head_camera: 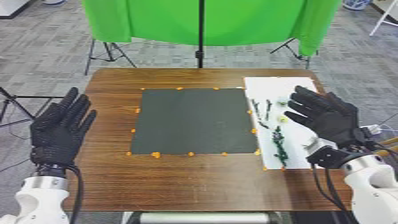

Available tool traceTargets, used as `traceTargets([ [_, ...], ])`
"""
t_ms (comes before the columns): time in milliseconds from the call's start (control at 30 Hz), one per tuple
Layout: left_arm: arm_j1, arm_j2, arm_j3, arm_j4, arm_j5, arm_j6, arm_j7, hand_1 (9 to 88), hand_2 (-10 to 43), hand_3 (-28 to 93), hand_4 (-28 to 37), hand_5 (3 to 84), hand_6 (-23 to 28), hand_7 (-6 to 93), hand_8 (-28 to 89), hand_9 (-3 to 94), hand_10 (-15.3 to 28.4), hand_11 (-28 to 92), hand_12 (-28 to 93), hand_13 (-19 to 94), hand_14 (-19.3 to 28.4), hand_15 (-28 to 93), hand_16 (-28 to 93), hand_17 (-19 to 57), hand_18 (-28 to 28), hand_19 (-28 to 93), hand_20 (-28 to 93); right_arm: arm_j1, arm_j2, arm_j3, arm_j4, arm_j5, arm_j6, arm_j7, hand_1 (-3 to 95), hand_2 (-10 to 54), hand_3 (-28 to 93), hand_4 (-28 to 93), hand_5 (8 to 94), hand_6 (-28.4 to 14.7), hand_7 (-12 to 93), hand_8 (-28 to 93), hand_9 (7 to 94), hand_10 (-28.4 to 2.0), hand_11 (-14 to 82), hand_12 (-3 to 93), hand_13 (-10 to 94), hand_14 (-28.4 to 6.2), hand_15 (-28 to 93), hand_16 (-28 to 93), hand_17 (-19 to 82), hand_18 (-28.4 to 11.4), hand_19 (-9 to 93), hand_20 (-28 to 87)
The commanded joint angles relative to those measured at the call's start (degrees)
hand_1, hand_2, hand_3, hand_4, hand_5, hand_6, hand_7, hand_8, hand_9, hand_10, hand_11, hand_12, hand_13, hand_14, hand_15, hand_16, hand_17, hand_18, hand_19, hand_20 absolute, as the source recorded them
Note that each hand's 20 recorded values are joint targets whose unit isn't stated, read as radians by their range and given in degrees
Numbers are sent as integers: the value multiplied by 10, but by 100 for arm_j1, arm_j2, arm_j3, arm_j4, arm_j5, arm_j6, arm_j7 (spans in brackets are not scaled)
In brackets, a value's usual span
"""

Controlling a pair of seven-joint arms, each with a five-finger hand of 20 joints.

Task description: Arrange flowers

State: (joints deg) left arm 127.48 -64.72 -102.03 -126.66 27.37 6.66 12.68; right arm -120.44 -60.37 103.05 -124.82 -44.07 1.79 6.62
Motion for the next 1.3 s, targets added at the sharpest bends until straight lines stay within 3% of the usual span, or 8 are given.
traceTargets([
  [33, 92, -59, -37, -5, -135, 38, -74, 227, 139, 795, -283, 367, 77, 25, -74, 291, 114, 92, 53, 173, 68, 93, -62, -28, 85, 155, 117, -61, 19, 14, -66, 11, 160, 27, 73, 117, 841, -238, 470, -26, 101, -103, 431, -112, 48, 90, 281, -142, 75, 119, 95, -165, 223, 149],
  [400, 183, -71, -115, -15, -130, 25, -36, 230, 143, 794, -283, 377, 75, 28, -75, 298, 118, 100, 51, 178, 73, 101, -67, -28, 88, 162, 117, -79, 69, 22, -96, -116, 216, 94, 87, 111, 843, -234, 477, -29, 105, -102, 438, -112, 51, 94, 305, -151, 89, 126, 98, -167, 226, 149],
  [600, 329, -109, -182, -54, -269, 75, -10, 233, 146, 794, -283, 379, 75, 30, -75, 302, 121, 104, 51, 196, 86, 115, -63, -28, 90, 169, 119, -62, 152, 17, -198, -969, 305, 381, 157, 60, 823, -222, 486, -35, 114, -104, 446, -118, 53, 106, 409, -151, 145, 194, 109, -176, 303, 183],
  [700, 396, -127, -211, -77, -324, 124, 13, 236, 147, 796, -283, 383, 76, 32, -74, 307, 123, 106, 52, 208, 92, 126, -60, -28, 93, 172, 119, 3, 236, -192, -330, -2130, 797, 841, 177, 41, 822, -222, 507, -41, 127, -109, 480, -136, 65, 113, 468, -143, 196, 227, 116, -187, 354, 196],
  [900, 423, -125, -213, -89, -371, 172, 20, 238, 150, 797, -283, 390, 79, 37, -74, 315, 127, 110, 53, 227, 102, 149, -57, -30, 97, 184, 122, 167, 485, -894, -450, -5897, 1195, 2215, 235, -48, 801, -223, 588, -56, 158, -117, 597, -168, 162, 157, 556, -142, 452, 195, 160, -204, 554, 226],
  [1067, 428, -112, -194, -101, -432, 250, 19, 241, 152, 799, -283, 401, 82, 45, -72, 320, 131, 117, 58, 236, 107, 165, -56, -31, 99, 192, 123, 146, 635, -1325, -389, -8122, 895, 2805, 257, -95, 768, -238, 658, -46, 214, -118, 668, -175, 273, 216, 589, -148, 603, 208, 207, -220, 687, 275],
  [1133, 446, -113, -203, -111, -435, 269, 33, 242, 153, 799, -283, 404, 84, 48, -72, 322, 133, 121, 61, 237, 107, 170, -57, -32, 100, 194, 123, 119, 703, -1447, -349, -8914, 568, 2890, 260, -95, 760, -249, 665, -43, 237, -120, 668, -175, 304, 233, 587, -149, 630, 218, 214, -223, 704, 283],
  [1300, 469, -105, -206, -132, -470, 348, 91, 245, 155, 800, -283, 411, 86, 53, -73, 328, 135, 126, 64, 243, 114, 184, -57, -33, 102, 201, 124, 199, 884, -1824, -224, -9778, 612, 3121, 255, -95, 746, -273, 670, -42, 304, -119, 654, -178, 397, 281, 567, -163, 707, 250, 229, -236, 754, 314],
])
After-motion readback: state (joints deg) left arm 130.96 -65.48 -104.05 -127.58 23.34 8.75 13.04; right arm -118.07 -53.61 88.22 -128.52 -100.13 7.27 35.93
